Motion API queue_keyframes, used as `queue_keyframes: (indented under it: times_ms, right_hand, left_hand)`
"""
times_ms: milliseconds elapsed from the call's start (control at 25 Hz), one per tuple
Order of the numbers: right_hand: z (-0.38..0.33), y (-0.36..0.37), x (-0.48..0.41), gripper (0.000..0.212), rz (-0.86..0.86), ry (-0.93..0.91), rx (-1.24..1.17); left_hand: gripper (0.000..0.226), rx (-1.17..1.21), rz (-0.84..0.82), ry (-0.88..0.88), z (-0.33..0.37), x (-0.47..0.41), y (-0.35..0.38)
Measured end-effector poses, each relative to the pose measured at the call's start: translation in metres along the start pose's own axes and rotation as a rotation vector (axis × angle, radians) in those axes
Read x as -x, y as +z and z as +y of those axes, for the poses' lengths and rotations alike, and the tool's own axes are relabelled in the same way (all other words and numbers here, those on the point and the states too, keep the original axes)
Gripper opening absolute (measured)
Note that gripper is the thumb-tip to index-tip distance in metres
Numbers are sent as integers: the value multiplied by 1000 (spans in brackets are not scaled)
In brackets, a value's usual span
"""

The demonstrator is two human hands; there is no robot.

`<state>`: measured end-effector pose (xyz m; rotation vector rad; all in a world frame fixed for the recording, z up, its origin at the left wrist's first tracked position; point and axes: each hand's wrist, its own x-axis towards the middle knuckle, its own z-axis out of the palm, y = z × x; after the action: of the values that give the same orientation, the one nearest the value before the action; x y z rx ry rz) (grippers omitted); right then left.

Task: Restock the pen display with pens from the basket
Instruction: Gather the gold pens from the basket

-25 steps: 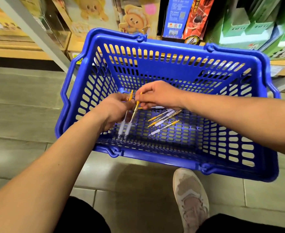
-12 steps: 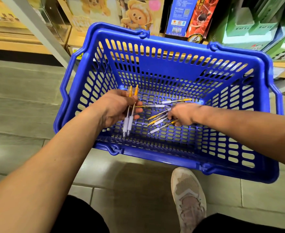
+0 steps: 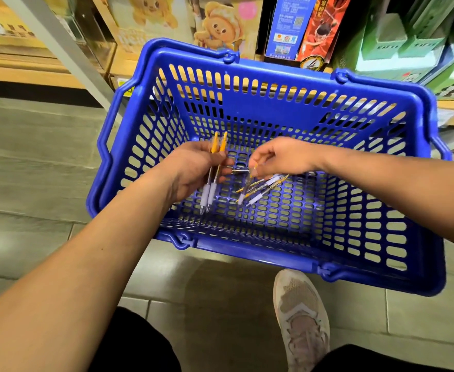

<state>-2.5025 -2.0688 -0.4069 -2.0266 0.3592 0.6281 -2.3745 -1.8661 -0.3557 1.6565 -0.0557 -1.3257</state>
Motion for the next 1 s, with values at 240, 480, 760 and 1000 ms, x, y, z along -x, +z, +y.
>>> queue_keyframes:
  times_ms: [240, 480, 760, 1000]
  right_hand:
    - [-55, -1, -13, 17, 107, -53, -543]
    - [-56, 7, -20, 23, 90, -25, -716]
    - [22, 13, -19, 12, 94, 252, 402]
    - [79, 46, -7, 29, 14, 125, 921]
  left_hand:
    - [20, 11, -49, -50, -1, 2, -1]
    - [12, 14, -117, -23, 1, 3, -5]
    - [22, 88, -77, -68, 3, 3, -8]
    - [22, 166, -36, -87, 3, -1, -12]
